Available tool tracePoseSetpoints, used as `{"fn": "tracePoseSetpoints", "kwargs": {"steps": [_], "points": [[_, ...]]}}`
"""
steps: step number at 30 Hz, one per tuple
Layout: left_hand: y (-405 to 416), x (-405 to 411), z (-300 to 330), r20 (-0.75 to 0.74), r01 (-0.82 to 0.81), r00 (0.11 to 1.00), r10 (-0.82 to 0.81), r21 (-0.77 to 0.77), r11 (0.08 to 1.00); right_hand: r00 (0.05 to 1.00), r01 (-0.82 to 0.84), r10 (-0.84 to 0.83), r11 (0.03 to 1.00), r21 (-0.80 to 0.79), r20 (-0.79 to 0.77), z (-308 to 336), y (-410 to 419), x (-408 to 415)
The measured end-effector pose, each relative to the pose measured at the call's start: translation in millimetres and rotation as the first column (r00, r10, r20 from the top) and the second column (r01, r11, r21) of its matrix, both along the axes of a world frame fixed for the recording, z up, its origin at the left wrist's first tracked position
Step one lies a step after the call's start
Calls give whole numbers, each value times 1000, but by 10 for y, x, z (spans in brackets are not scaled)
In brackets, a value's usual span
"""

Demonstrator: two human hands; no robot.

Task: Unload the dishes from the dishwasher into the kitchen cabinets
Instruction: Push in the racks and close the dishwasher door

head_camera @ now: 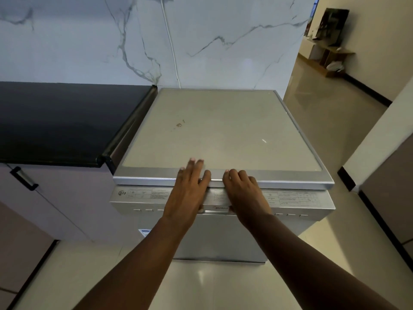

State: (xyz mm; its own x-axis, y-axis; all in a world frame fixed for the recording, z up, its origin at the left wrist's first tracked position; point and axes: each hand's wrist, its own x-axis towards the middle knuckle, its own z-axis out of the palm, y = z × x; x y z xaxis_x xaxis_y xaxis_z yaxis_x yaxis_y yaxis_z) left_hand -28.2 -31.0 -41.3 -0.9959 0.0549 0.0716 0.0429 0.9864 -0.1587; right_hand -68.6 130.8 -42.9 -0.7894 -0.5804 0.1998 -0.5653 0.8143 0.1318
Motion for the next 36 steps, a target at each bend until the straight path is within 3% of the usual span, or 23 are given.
{"fn": "tracePoseSetpoints", "kwargs": {"steps": [4,10,23,36], "points": [[-54,-70,-33,118,-81,990,75,41,996,996,82,-83,996,37,39,-34,-13,-43],[-55,-116,-3,64,-49,997,45,62,997,985,92,-103,992,84,136,-48,-95,-60],[-30,-164,117,147,-42,988,38,21,999,968,107,-128,988,109,216,55,-107,-131],[-29,-168,32,107,-74,991,75,-14,997,968,120,-135,989,85,210,11,-113,-127]]}}
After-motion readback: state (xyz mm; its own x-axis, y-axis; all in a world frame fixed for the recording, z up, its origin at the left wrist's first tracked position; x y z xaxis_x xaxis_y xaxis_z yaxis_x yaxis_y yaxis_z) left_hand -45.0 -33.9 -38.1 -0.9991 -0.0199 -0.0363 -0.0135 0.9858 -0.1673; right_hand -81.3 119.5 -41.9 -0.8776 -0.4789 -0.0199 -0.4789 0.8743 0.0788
